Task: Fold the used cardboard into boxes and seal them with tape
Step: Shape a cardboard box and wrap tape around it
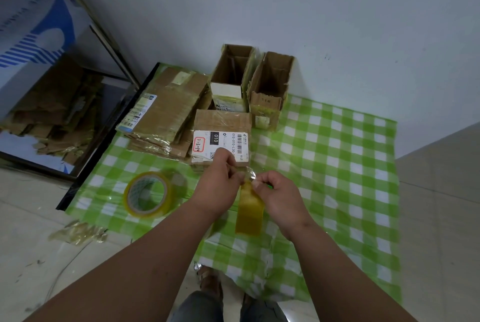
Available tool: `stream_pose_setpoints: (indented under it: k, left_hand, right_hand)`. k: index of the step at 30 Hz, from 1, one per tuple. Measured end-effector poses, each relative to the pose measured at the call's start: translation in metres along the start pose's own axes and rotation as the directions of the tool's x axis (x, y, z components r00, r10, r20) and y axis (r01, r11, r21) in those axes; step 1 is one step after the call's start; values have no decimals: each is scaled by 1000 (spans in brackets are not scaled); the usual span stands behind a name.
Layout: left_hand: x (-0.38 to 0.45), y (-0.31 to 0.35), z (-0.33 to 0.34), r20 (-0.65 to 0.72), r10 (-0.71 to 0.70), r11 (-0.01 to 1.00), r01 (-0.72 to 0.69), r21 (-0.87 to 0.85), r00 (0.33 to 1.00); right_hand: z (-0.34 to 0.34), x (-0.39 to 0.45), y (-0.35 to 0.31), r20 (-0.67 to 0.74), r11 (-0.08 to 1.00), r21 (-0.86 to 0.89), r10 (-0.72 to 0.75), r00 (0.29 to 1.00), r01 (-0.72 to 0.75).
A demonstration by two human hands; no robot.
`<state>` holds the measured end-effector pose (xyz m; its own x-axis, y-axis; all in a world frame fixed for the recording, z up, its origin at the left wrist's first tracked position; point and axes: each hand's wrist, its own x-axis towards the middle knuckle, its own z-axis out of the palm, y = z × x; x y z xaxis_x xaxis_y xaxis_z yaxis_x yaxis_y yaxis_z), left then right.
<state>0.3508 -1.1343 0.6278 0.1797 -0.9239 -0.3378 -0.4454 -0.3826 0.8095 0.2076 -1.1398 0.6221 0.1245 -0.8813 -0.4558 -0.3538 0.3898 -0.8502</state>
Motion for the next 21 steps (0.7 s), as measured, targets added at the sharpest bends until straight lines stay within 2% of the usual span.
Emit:
stream_pose_setpoints:
  k: [3,9,14,16,18,21]
  left_hand:
    - [0,1,-1,44,-25,1000,24,12,999]
    - [2,-2,0,169,-16,975,-22,221,985]
    - [6,5,4,105,-7,964,-22,266,994]
    - [8,6,6,70,-15,975,-1,224,997]
    - [9,2,5,73,-76,990,66,128,994]
    - [8,-11,-1,112,-228,956,245,-162,967]
  right_hand:
    - [2,-1,-2,10,1000,-30,-6,1000,6]
    - [3,1,5,-5,999,-40,-10,1000,9]
    - [11,0,12,-94,980,-181,-101,990,83]
    - [14,-2,12,-144,976,-205,-98,985,67]
    - [11,-1,11,-162,984,-177,-30,986,1]
    - [2,4,8,-41,988,-143,50,998,-56]
